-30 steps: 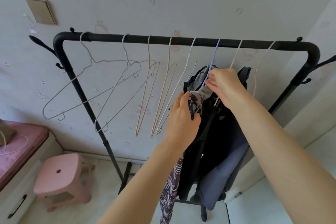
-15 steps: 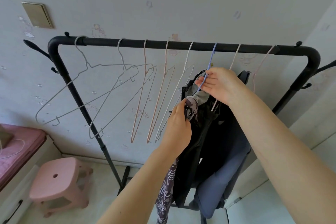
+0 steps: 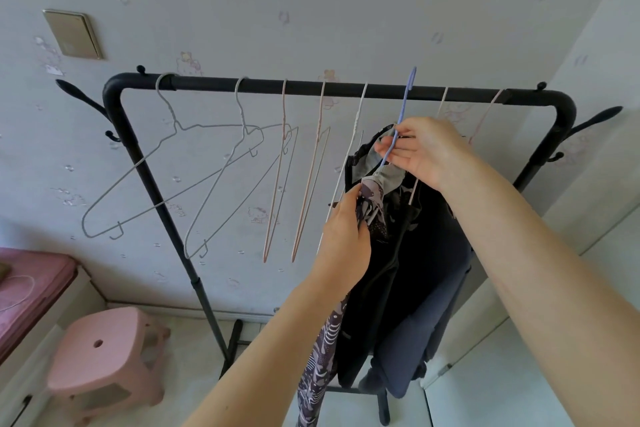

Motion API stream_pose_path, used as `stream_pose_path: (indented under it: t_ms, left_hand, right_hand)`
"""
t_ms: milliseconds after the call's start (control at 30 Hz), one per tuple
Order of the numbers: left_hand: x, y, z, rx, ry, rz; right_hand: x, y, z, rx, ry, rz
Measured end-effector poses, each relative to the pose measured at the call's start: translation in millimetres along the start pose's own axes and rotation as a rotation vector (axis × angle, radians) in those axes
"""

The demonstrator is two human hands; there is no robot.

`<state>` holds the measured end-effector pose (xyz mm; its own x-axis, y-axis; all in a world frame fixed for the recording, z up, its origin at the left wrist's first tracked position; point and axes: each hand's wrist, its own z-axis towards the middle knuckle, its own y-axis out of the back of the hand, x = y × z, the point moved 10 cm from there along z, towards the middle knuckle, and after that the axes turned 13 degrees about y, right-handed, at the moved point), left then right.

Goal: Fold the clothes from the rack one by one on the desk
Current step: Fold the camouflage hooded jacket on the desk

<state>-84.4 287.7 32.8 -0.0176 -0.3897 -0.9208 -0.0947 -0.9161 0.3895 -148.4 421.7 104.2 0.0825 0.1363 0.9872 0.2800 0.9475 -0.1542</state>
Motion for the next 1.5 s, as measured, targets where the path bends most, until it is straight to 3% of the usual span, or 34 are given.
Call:
stream_pose_path:
  t_ms: [633,767,1033,1300,1500]
  left_hand:
    - [24.6,-35.5,-139.3,0.332,-0.092,0.032]
    - [25.9,-34.0,-144.4,0.216,-0.046,0.092]
    - [20.6,-21.0,-151.5,-0.220,-0.011,0.179]
    - [21.7,-36.0,-176.3,-0.355,0.062,0.316]
    - [18.2,-21.3,-190.0,-0.355,0.032,0.362]
  right_hand:
    - [-17.2,64.6,-158.5,-0.123,-0.059,-0.197]
    - [-24.1,86.2,-177.9,-0.091,-0.080,-0.302]
    - [-30.2,132.5,-218.3,0.009,-0.078,-0.447]
    - [-28.2,150.2,-249.7,0.175,-0.022,-0.537]
    - [-24.6,146.2,-257.4,0.254,0.073,-0.606]
